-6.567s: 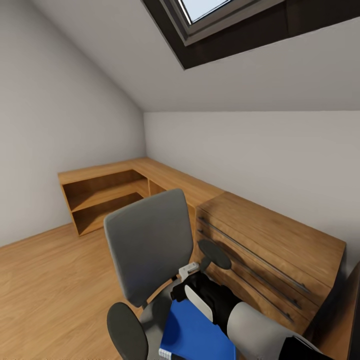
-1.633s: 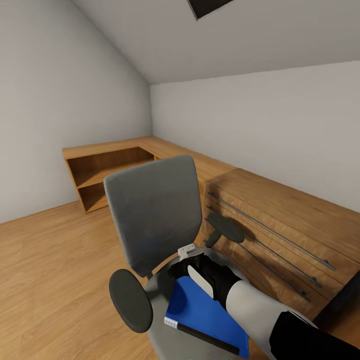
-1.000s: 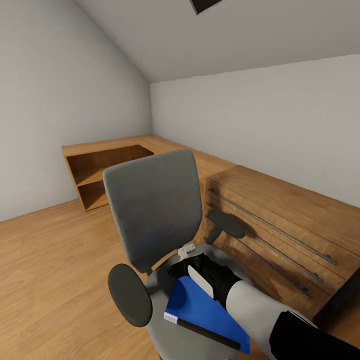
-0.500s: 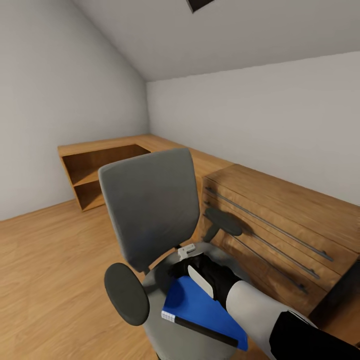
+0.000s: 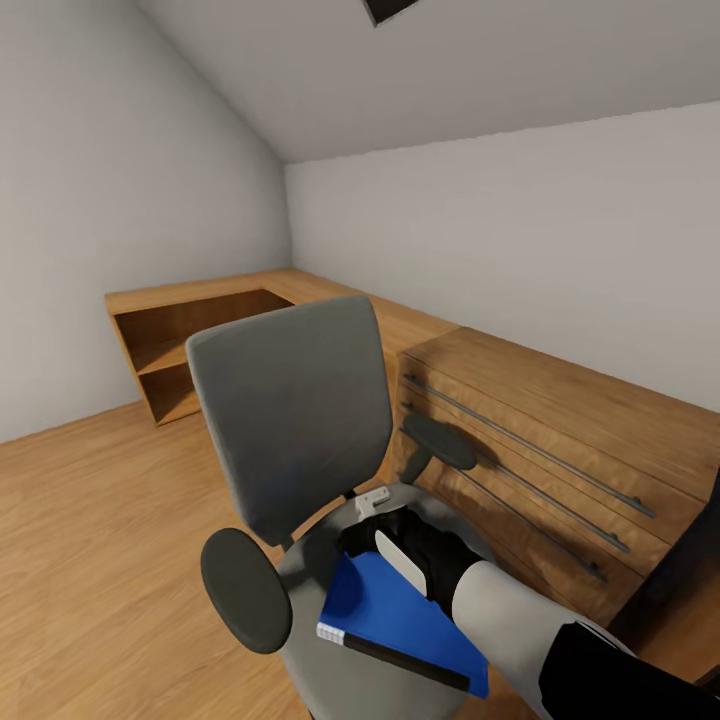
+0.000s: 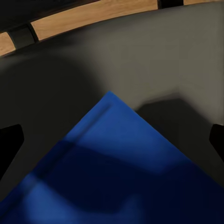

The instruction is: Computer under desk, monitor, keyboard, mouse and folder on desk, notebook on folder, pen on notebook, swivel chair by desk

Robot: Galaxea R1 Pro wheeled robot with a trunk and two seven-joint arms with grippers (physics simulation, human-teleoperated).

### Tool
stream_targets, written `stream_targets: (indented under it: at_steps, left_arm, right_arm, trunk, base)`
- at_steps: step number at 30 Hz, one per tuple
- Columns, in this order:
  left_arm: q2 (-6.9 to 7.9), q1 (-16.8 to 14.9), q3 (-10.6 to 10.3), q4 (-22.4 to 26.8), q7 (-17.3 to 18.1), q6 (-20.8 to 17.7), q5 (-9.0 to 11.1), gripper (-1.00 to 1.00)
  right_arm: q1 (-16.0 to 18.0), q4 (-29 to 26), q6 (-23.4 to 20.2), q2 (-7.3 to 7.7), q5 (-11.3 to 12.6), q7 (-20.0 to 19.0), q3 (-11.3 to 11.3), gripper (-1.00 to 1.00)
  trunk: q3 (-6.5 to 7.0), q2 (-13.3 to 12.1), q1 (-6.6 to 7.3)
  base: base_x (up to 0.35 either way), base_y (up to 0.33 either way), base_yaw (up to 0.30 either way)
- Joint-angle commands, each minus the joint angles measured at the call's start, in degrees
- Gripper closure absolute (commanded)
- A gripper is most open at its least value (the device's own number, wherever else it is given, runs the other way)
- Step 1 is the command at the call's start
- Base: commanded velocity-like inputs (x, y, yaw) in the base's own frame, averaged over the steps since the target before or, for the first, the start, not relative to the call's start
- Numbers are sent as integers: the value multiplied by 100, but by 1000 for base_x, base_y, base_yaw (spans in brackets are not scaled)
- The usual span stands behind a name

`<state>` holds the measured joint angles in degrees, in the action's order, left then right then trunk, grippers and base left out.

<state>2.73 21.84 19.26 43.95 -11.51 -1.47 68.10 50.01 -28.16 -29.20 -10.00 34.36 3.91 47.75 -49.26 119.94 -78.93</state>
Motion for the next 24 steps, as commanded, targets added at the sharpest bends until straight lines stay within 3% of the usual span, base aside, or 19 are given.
stream_targets:
  at_steps: [1, 12, 24]
  left_arm:
    - [-1, 4, -5, 17, -39, -15, 36, -100]
    - [-8, 4, -34, -72, -77, 6, 12, -100]
    - [-9, 4, -36, -149, -34, 17, 10, -100]
  right_arm:
    - [8, -3, -13, 0, 54, 41, 33, -100]
    - [6, 24, -20, 0, 54, 40, 32, -100]
    - [2, 38, -24, 0, 54, 40, 33, -100]
  trunk:
    - [-5, 3, 0]
    - [-5, 3, 0]
    - [-5, 3, 0]
  base:
    - [0, 0, -7]
    - [-1, 0, -2]
    - [-128, 0, 0]
